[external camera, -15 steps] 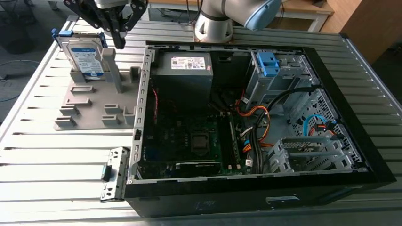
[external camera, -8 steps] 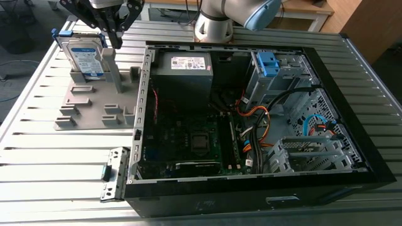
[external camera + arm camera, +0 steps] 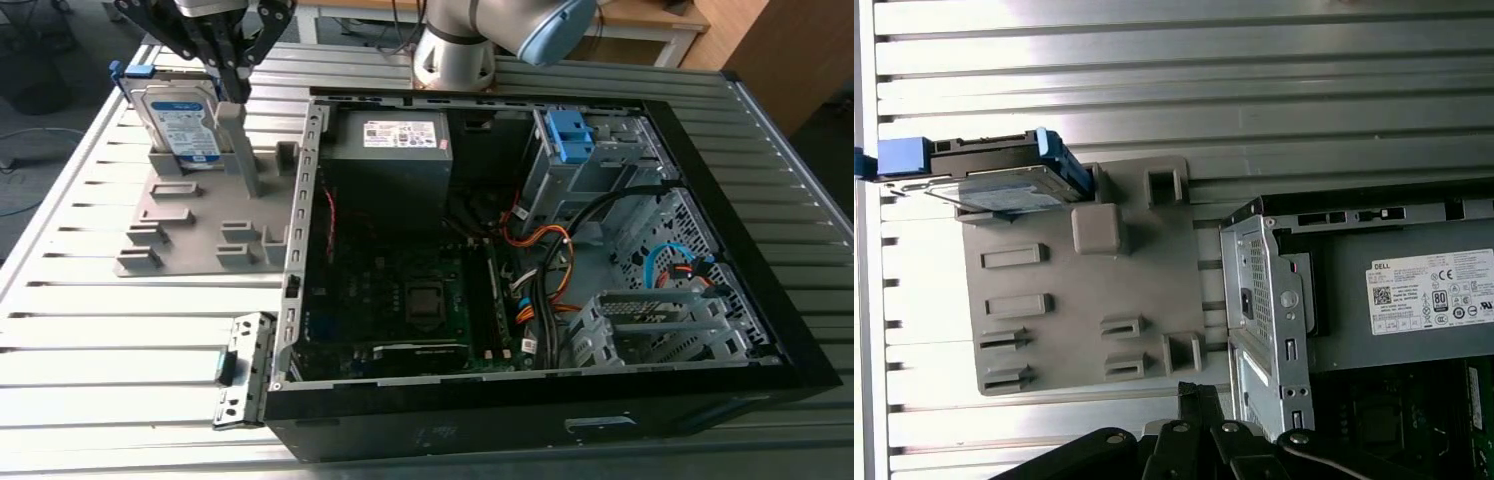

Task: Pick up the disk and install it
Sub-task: 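Reach for the disk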

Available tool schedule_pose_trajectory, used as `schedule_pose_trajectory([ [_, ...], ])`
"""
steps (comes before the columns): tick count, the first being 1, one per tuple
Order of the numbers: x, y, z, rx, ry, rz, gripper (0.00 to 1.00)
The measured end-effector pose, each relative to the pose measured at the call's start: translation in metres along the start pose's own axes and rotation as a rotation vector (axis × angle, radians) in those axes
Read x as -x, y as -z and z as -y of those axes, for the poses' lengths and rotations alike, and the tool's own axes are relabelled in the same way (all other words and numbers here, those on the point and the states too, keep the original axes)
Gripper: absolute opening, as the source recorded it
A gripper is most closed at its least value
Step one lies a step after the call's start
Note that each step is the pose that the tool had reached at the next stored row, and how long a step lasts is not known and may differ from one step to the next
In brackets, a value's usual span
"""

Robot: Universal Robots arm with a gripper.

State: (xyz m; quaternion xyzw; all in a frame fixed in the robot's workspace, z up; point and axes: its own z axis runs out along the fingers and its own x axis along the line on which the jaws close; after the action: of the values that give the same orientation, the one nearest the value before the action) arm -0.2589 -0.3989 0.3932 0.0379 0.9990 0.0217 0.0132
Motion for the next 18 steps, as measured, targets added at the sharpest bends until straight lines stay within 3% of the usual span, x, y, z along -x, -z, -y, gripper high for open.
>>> schedule_pose_trajectory([
  [18,-0.0157,0.0004,0.0012,0.0,0.0,0.0,0.11],
])
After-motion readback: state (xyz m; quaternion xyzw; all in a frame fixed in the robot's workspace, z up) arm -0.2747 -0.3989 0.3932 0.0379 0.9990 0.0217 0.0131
